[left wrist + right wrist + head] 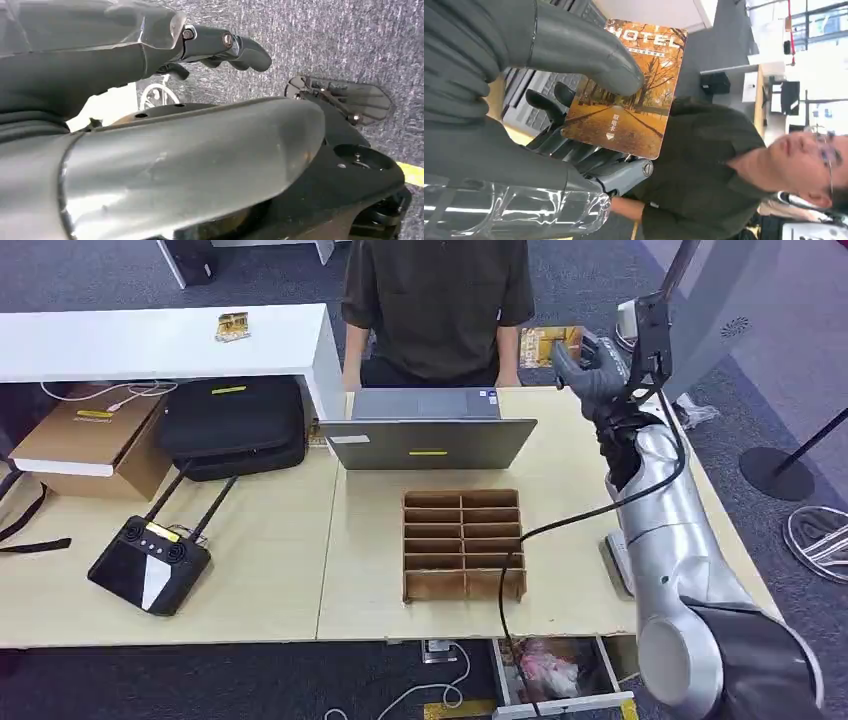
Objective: Pass the card to the sensor for recognition and then transmit it.
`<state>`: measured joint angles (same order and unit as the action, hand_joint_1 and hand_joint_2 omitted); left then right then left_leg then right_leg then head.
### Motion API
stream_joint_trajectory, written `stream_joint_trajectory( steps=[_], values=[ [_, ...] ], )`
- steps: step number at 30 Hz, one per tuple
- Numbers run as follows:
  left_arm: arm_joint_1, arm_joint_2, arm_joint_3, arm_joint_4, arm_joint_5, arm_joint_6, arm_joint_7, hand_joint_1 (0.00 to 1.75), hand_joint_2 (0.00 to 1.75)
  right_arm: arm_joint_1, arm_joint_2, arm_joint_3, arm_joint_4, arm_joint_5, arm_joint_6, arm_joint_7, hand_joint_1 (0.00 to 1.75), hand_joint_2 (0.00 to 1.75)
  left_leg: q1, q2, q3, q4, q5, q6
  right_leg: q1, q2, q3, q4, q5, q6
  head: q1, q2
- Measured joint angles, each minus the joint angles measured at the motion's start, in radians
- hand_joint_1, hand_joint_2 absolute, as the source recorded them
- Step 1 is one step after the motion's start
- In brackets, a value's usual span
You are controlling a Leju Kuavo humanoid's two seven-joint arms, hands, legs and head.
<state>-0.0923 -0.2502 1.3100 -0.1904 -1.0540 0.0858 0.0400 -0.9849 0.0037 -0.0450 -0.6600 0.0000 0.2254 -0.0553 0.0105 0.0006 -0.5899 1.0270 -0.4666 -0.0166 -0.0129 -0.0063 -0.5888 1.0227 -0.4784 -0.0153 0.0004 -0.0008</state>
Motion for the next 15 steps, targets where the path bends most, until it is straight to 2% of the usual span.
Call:
stream_joint_trajectory(
  steps=[5,9,15],
  values=[
    [0.003,-0.001,0.002,0.0,0.01,0.007,-0.005,0.0,0.0,0.004,-0.08,0.0,-0.006,-0.006,-0.028,-0.002,1.75,1.75,0.0,0.0,0.0,0.0,0.0,0.0,0.0,-0.001,0.0,0.0,0.0,0.0,0.0,0.0],
    [0.003,-0.002,0.006,0.0,0.024,0.011,-0.008,0.0,0.0,0.007,-0.147,0.011,-0.008,0.046,-0.079,0.006,1.75,1.75,0.0,-0.001,-0.001,0.0,0.0,0.0,0.0,-0.001,0.0,0.0,0.0,0.0,0.0,0.0],
    [0.003,-0.002,0.018,0.0,0.049,0.031,-0.005,0.0,0.0,0.028,-0.262,0.038,0.021,0.111,-0.102,0.021,1.75,1.75,0.0,-0.003,-0.001,0.0,0.0,0.001,0.0,-0.004,0.0,-0.001,0.0,0.001,0.0,0.0]
  ],
)
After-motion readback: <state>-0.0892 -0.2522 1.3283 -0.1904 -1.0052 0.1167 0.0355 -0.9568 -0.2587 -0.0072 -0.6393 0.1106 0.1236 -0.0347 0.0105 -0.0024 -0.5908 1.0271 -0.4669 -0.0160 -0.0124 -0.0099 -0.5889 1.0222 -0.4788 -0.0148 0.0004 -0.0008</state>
